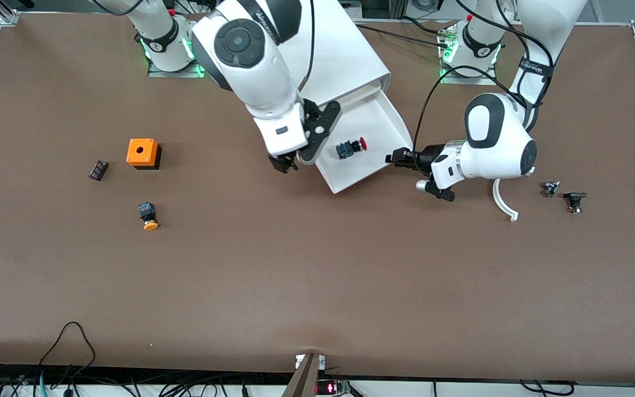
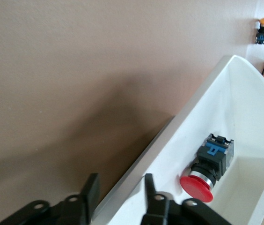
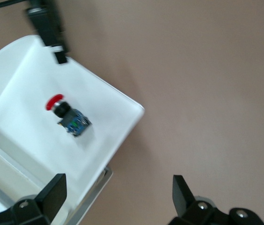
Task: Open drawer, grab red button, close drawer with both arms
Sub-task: 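Release the drawer with the left gripper while the right gripper lowers to the button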
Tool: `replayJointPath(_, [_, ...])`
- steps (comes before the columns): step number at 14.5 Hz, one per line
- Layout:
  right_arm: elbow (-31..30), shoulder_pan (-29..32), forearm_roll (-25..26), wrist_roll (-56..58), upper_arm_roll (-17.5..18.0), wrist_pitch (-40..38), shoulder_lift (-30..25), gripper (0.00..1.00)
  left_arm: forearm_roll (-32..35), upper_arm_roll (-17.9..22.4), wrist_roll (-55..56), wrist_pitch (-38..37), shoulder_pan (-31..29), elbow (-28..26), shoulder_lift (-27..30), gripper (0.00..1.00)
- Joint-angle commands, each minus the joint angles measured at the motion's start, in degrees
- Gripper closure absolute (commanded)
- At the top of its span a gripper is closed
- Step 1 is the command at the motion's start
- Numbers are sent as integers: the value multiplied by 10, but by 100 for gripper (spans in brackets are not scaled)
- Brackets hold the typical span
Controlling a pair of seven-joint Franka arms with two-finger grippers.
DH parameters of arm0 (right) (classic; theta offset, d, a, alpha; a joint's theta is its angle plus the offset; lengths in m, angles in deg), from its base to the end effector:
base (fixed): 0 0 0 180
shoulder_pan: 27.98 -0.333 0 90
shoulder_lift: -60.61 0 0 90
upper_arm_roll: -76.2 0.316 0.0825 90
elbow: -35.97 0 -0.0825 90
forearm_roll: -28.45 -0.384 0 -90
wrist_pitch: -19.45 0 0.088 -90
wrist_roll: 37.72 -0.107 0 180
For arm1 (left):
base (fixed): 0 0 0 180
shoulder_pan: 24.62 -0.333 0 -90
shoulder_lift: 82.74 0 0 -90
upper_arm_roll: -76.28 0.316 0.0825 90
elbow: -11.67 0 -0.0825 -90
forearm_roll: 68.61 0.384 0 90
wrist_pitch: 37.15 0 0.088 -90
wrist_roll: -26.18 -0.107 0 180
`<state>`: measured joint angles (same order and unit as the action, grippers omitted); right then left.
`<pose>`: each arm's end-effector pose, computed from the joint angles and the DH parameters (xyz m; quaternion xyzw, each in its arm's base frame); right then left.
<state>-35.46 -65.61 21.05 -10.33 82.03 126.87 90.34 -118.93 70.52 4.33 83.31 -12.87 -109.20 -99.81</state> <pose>0.5275 0.4900 0.4789 -0.8241 -0.5569 -0.0430 0.0942 0.5184 -0.2015 0.2660 0.9276 -0.0467 -0.1270 0.3482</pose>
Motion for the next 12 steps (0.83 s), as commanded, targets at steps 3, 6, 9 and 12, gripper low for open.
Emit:
replayJointPath(3, [45,-30,-4,192,16,-5,50,0,52,2,10,33,-11,11,32,0])
replayJointPath(6, [45,-50,39,242,16,-9,62,0,115,31,10,34,-53,23,75,0])
replayJointPath(9, [46,-76,63,274,15,-5,83,0,135,92,11,27,-54,25,132,0])
replayJointPath(12, [46,-92,65,265,15,-3,96,0,223,148,11,-48,-56,51,177,0])
